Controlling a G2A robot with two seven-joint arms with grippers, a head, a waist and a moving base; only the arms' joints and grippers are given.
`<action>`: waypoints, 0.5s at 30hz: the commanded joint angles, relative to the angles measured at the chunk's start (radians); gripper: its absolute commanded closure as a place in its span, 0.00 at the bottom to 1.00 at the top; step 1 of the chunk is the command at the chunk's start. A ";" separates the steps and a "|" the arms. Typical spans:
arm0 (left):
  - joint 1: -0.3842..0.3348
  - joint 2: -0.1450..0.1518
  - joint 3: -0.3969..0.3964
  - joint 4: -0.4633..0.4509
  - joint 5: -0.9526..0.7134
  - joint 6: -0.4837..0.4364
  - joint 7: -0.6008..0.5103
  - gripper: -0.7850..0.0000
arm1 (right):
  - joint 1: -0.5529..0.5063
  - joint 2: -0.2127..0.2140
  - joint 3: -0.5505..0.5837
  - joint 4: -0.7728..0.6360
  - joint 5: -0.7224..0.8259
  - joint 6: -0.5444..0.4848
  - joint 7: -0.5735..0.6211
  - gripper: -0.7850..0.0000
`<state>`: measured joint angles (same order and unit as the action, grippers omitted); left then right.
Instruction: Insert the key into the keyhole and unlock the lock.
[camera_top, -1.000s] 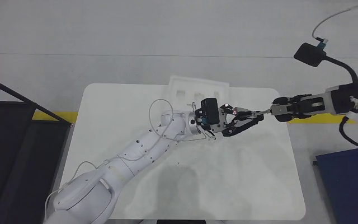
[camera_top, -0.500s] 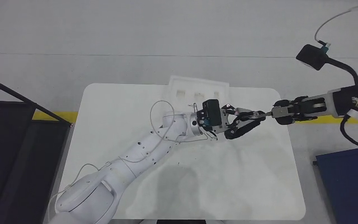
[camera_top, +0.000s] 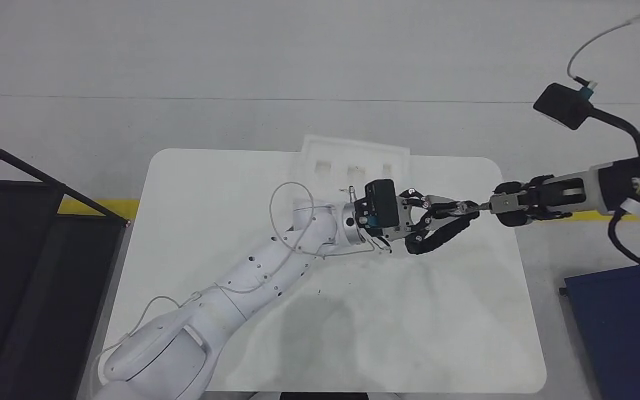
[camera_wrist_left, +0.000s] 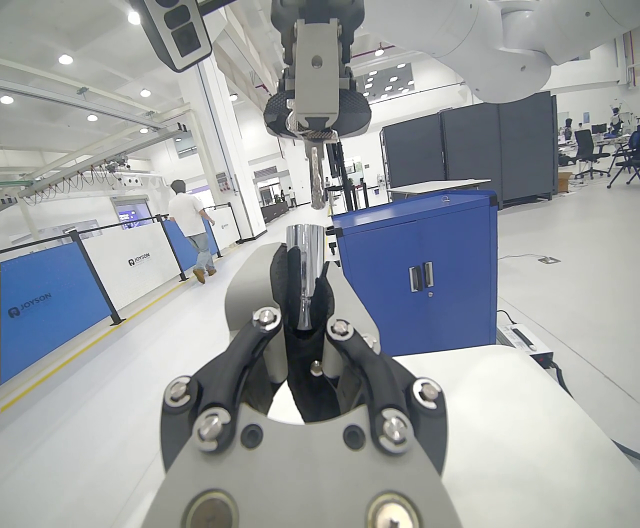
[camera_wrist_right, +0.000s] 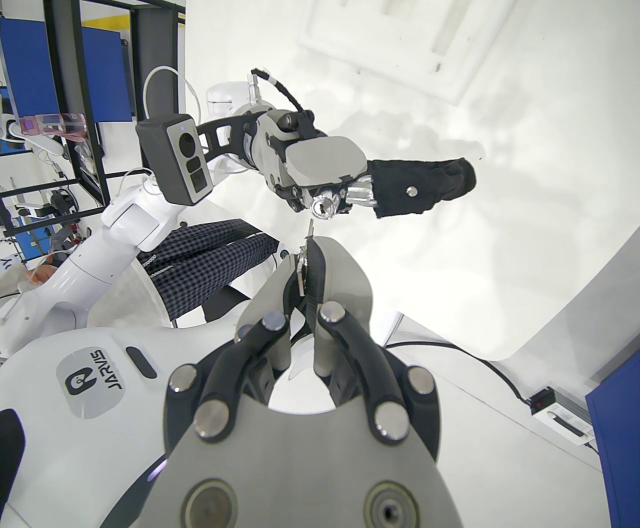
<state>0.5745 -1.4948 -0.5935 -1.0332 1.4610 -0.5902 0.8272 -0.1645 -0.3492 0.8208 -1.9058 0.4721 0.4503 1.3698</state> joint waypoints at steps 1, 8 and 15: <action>0.001 -0.003 -0.002 0.000 0.003 -0.006 0.001 1.00 | 0.006 0.003 -0.007 -0.001 -0.005 0.002 -0.002 1.00; 0.000 -0.013 -0.005 0.007 0.010 -0.021 0.005 1.00 | 0.022 0.009 -0.024 -0.001 -0.019 -0.002 0.002 1.00; 0.001 -0.023 -0.009 0.017 0.011 -0.037 0.011 1.00 | 0.032 0.009 -0.036 -0.007 -0.024 -0.006 0.006 1.00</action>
<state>0.5756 -1.5164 -0.6017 -1.0168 1.4727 -0.6248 0.8379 -0.1335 -0.3395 0.7861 -1.9115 0.4483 0.4439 1.3761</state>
